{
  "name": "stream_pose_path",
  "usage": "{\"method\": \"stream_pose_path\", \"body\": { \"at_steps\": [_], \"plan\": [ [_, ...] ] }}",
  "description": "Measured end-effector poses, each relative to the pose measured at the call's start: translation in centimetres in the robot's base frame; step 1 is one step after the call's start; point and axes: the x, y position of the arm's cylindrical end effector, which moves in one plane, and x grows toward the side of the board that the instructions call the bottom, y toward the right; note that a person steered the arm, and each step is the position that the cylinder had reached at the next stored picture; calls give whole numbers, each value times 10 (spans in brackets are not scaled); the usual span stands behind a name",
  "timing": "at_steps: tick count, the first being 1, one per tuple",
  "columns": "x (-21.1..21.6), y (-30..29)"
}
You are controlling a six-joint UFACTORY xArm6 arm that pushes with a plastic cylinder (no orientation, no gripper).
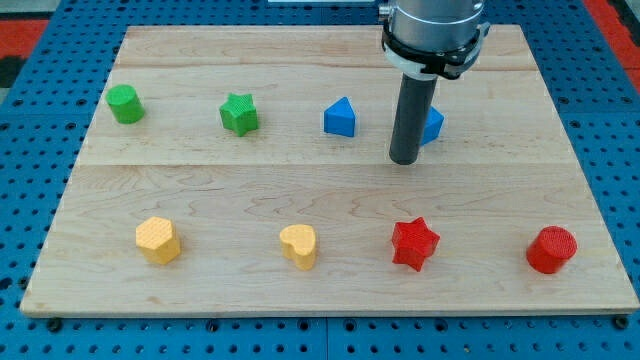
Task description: Push the red circle into the red star to the right
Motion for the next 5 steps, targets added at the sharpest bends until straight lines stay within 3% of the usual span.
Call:
{"method": "stream_pose_path", "body": {
  "at_steps": [2,3,4,5],
  "plan": [
    [1,1],
    [10,34],
    [22,146],
    [25,207]
  ]
}}
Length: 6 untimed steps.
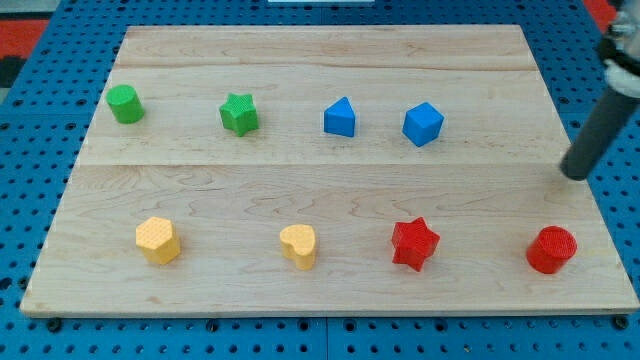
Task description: Push the red circle into the red star to the right
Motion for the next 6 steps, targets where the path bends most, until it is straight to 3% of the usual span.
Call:
{"method": "stream_pose_path", "body": {
  "at_steps": [2,5,6],
  "plan": [
    [85,-20],
    [94,-114],
    [101,-84]
  ]
}}
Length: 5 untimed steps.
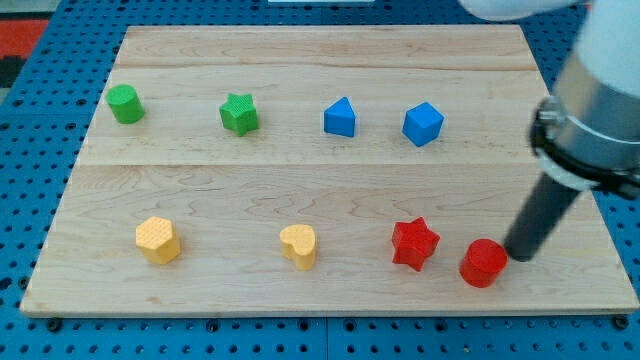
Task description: Push the red circle into the red star to the right
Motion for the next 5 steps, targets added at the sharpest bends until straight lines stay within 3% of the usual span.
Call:
{"method": "stream_pose_path", "body": {
  "at_steps": [1,2,5],
  "plan": [
    [22,9],
    [39,-44],
    [-48,-183]
  ]
}}
